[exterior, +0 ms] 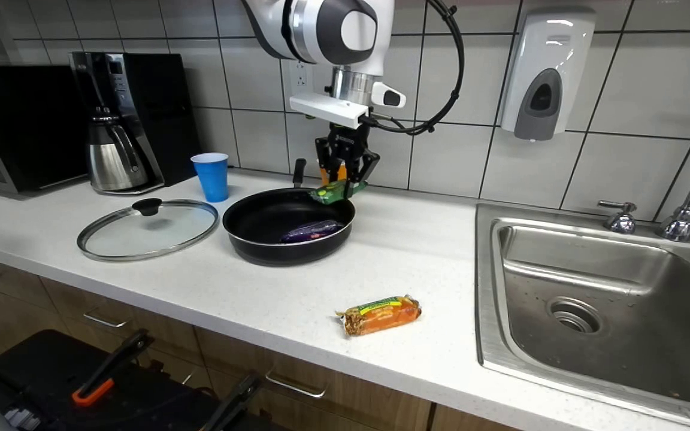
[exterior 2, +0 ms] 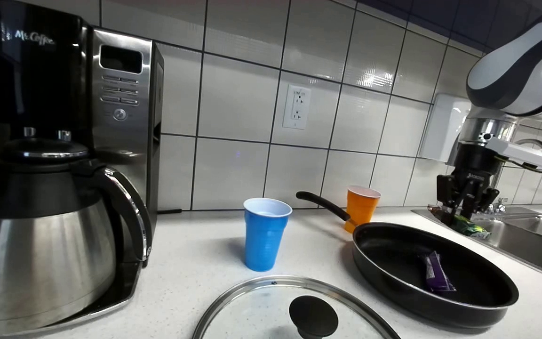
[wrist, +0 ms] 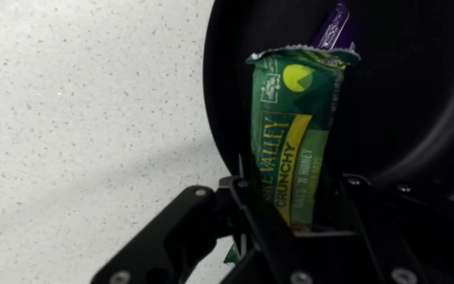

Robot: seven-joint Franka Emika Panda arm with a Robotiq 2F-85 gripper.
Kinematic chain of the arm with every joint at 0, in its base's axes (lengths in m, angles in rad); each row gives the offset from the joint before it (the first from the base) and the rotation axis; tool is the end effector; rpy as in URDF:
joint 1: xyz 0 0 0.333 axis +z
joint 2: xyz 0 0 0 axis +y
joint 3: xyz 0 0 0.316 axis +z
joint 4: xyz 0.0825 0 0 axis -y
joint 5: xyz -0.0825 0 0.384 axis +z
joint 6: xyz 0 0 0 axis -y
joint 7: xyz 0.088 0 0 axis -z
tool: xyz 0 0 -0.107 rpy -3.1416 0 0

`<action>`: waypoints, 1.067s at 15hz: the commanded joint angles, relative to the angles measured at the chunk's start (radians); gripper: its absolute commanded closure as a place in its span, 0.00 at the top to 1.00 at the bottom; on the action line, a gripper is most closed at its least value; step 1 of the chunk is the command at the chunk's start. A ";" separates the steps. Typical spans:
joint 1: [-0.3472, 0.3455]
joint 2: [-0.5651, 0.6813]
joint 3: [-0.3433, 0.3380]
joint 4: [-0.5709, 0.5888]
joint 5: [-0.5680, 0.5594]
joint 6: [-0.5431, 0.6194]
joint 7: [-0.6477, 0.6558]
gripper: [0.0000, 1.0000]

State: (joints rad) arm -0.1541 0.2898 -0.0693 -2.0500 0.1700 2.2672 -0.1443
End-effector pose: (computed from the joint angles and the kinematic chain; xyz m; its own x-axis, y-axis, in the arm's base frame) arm 0.5696 -0.1241 0.2920 0.9807 -0.1859 -0.0609 -0.1918 -0.9750 -0.1120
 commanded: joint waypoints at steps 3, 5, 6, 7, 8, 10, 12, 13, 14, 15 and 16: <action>0.039 0.002 0.030 -0.017 0.030 0.017 0.041 0.14; 0.052 0.012 0.036 -0.013 0.051 0.014 0.068 0.14; 0.057 0.017 0.039 -0.011 0.061 0.013 0.078 0.14; 0.063 0.020 0.041 -0.010 0.068 0.012 0.090 0.14; 0.068 0.023 0.042 -0.013 0.069 0.013 0.099 0.14; 0.078 0.031 0.042 -0.013 0.062 0.013 0.118 0.14; 0.085 0.035 0.040 -0.015 0.056 0.016 0.136 0.14; 0.086 0.036 0.039 -0.014 0.056 0.015 0.142 0.14; 0.085 0.037 0.038 -0.011 0.056 0.009 0.145 0.64; 0.085 0.037 0.038 -0.009 0.057 0.009 0.149 0.65; 0.084 0.036 0.037 -0.008 0.058 0.008 0.152 0.72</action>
State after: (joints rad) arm -0.0693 0.3328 -0.0353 -2.0606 0.2230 2.2733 -0.0266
